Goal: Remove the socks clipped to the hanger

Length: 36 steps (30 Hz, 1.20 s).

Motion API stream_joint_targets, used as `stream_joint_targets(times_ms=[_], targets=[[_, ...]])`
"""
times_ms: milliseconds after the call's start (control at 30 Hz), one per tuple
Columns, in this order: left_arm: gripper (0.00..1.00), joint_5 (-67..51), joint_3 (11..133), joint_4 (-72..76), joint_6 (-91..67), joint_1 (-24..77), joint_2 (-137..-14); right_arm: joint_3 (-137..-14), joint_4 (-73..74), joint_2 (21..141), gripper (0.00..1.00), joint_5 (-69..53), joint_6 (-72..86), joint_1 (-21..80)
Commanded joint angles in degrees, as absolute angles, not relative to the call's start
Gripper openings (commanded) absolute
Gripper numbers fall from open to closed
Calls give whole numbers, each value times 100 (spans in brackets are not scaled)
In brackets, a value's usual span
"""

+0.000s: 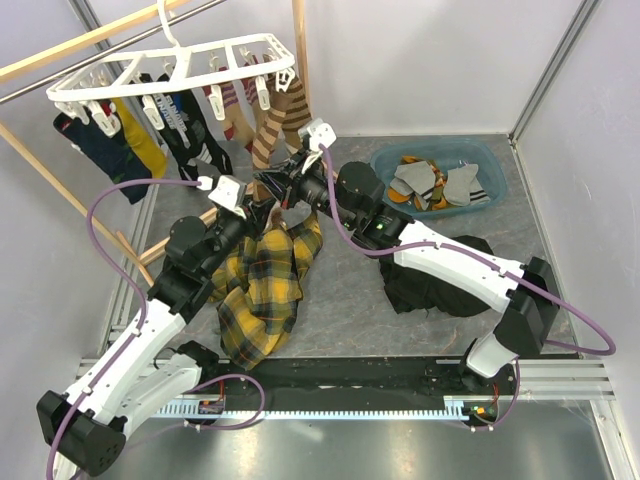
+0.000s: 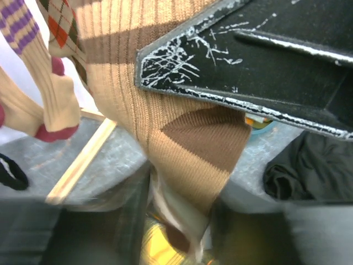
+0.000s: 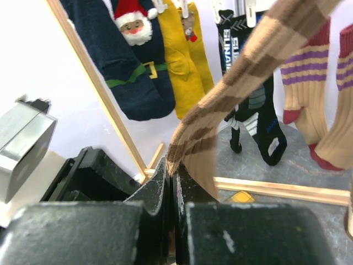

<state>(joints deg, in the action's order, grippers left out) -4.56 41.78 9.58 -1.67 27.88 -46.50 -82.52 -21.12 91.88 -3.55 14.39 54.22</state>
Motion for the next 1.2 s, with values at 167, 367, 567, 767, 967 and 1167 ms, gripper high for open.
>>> stream_joint_targets(times_ms=[167,367,567,767,967,1167], targets=[[2,-614,4289,1257,-254,2795,-4527,-8727,-1645,8947,27,-35,1740,5467],[2,-870,4228,1046,-404,2795,-4175,-9095,-952,8737,51,965,1828,5449],[2,-1028,4236,1011,-404,2804,-4131,-9966,-18,8807,63,1968,1679,5458],[2,-1134,4245,976,-387,2795,-4113,-10449,149,8885,68,2540,1354,5414],[2,-1195,4245,949,-395,2804,-4113,-11267,457,9298,70,2417,1485,5133],[2,-1336,4271,949,-413,2812,-4122,-11961,571,9755,70,2452,1582,4957]])
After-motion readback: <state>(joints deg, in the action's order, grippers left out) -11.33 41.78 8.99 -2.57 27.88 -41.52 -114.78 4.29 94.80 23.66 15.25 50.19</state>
